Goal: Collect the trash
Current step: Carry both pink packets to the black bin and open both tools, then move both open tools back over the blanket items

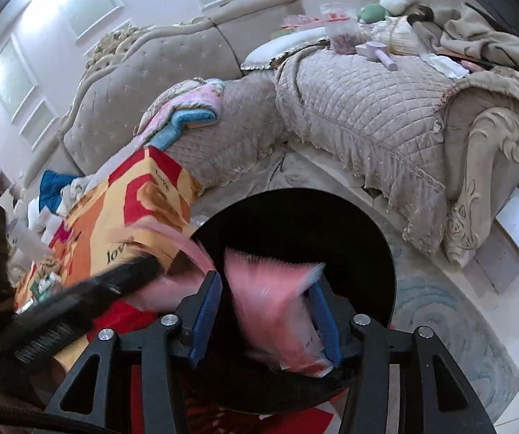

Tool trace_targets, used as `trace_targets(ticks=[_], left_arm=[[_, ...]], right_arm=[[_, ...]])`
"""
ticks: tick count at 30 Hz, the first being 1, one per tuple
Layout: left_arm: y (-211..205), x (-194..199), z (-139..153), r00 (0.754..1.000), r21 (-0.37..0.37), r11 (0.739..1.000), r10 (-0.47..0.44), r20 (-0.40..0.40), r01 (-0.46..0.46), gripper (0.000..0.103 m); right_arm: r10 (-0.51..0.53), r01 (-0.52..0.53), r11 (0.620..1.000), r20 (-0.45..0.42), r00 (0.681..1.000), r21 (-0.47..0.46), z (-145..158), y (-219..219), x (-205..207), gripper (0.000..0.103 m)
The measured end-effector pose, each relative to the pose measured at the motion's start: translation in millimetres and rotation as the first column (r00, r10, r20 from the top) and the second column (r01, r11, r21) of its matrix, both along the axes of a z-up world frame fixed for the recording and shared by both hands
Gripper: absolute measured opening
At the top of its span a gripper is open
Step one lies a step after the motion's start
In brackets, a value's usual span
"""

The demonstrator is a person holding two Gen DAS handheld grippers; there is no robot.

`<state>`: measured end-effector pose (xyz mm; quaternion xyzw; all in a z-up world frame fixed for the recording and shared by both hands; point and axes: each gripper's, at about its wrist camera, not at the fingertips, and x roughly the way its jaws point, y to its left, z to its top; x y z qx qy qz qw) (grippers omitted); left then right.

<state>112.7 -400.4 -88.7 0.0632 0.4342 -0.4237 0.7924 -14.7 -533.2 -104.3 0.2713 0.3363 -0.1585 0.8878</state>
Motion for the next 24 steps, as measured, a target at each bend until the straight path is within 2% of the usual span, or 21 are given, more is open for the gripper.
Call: trace_targets(ticks=[1,3,8,11,16,20,24], left_arm=[[2.6,-0.3,-0.8,1.000,-0.001,1.000,0.009,0.007,-0.009,0.048],[11.2,0.6,0.0,1.000,-0.022,0.999,0.025,0.005,-0.024,0.055],[49.3,5.1,7.5,0.995,-0.086,0.992,0.091,-0.032,-0.094,0.055],[86.9,4.6,16.6,0.987,-0.117,0.981,0.153,-0.036,-0.157,0.055],[165.4,-1.4,35.4,0.971,-0.157,0.959,0.238,-0.020,-0.238,0.055],[242.7,-1.6,44.9,0.953,-0.168,0.941,0.302,0.026,-0.294,0.055],[336.1,9.0,43.5,0.905,-0.132,0.909,0.410,0.111,-0.396,0.062]], right_arm=[[-0.002,0.002,1.000,0.002,1.000,-0.006,1.1,0.9,0.2,0.052],[-0.006,0.006,1.000,0.002,1.000,-0.018,2.4,2.3,0.8,0.052],[-0.019,0.020,0.999,0.022,1.000,-0.033,8.3,5.9,1.3,0.052],[-0.019,0.021,0.998,0.042,0.999,-0.060,16.0,16.6,3.1,0.052],[0.036,-0.031,0.997,0.069,0.997,-0.076,26.4,49.8,15.5,0.053],[0.116,-0.107,0.989,0.085,0.990,-0.101,33.5,88.4,33.5,0.060],[0.225,-0.212,0.965,0.075,0.971,-0.153,35.9,132.1,53.4,0.061]])
